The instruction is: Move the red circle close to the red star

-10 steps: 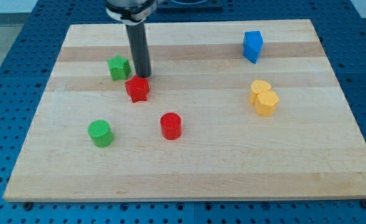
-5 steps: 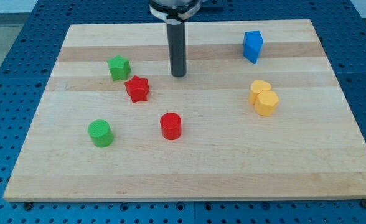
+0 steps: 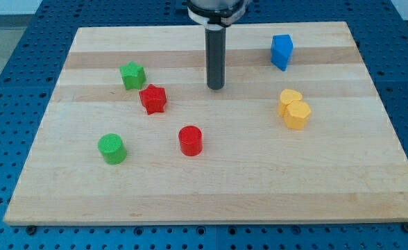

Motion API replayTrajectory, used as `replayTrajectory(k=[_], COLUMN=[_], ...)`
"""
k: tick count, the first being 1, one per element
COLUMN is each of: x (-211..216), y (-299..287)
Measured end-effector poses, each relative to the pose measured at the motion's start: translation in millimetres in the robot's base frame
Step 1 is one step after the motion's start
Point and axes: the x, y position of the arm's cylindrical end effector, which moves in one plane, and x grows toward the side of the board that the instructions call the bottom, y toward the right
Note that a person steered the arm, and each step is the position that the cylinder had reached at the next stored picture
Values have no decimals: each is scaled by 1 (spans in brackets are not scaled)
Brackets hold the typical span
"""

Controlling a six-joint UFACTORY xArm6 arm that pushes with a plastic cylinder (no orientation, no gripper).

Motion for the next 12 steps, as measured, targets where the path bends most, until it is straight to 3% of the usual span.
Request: replayTrajectory(k=[4, 6, 8, 12], x=[96, 157, 137, 72], y=[35, 4, -49, -50])
